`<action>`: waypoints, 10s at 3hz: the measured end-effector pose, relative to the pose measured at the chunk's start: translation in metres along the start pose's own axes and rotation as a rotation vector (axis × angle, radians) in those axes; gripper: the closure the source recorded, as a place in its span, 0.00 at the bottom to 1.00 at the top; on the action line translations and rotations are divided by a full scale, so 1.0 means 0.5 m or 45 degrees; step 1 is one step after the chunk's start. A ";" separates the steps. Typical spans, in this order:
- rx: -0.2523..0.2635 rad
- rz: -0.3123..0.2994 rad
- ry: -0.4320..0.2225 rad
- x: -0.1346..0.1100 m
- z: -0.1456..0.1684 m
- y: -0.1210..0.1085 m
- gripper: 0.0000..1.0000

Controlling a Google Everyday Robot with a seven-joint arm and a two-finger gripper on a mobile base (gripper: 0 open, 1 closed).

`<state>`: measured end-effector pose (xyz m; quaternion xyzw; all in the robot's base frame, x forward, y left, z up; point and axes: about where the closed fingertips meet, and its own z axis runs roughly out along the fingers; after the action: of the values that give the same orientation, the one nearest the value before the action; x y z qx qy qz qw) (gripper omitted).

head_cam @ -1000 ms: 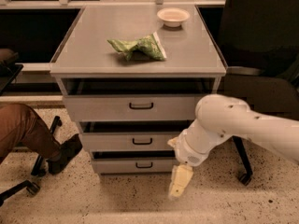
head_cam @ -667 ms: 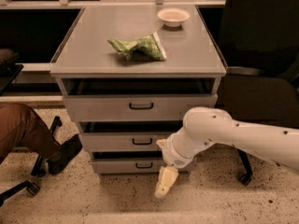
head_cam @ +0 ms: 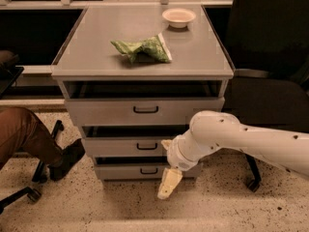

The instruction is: Open middle drawer

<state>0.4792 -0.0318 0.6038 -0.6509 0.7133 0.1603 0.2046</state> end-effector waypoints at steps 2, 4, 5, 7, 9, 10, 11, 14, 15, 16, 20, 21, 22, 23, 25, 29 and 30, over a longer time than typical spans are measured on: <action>0.173 0.034 0.013 0.055 0.089 -0.019 0.00; 0.366 0.124 -0.078 0.070 0.133 -0.086 0.00; 0.366 0.124 -0.078 0.070 0.133 -0.086 0.00; 0.466 0.146 -0.203 0.087 0.214 -0.138 0.00; 0.672 0.111 -0.166 0.098 0.255 -0.266 0.00; 0.723 0.132 -0.102 0.109 0.288 -0.326 0.00; 0.703 0.135 -0.049 0.109 0.328 -0.376 0.00; 0.525 0.166 0.068 0.158 0.406 -0.432 0.00; 0.525 0.166 0.068 0.157 0.405 -0.431 0.00; 0.401 0.180 0.100 0.171 0.384 -0.331 0.00; 0.191 0.196 0.161 0.182 0.369 -0.198 0.00; 0.105 0.207 0.152 0.187 0.348 -0.131 0.00; 0.103 0.207 0.152 0.188 0.348 -0.130 0.00; 0.078 0.234 0.167 0.201 0.349 -0.112 0.00; 0.037 0.251 0.173 0.200 0.339 -0.072 0.00; -0.046 0.274 0.176 0.190 0.348 -0.037 0.00; -0.046 0.274 0.177 0.187 0.343 -0.037 0.00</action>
Offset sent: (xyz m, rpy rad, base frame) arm 0.0862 -0.0020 -0.0638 0.0779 -0.4623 -0.3449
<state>0.5052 -0.0296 0.4095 -0.5836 0.7885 0.1488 0.1246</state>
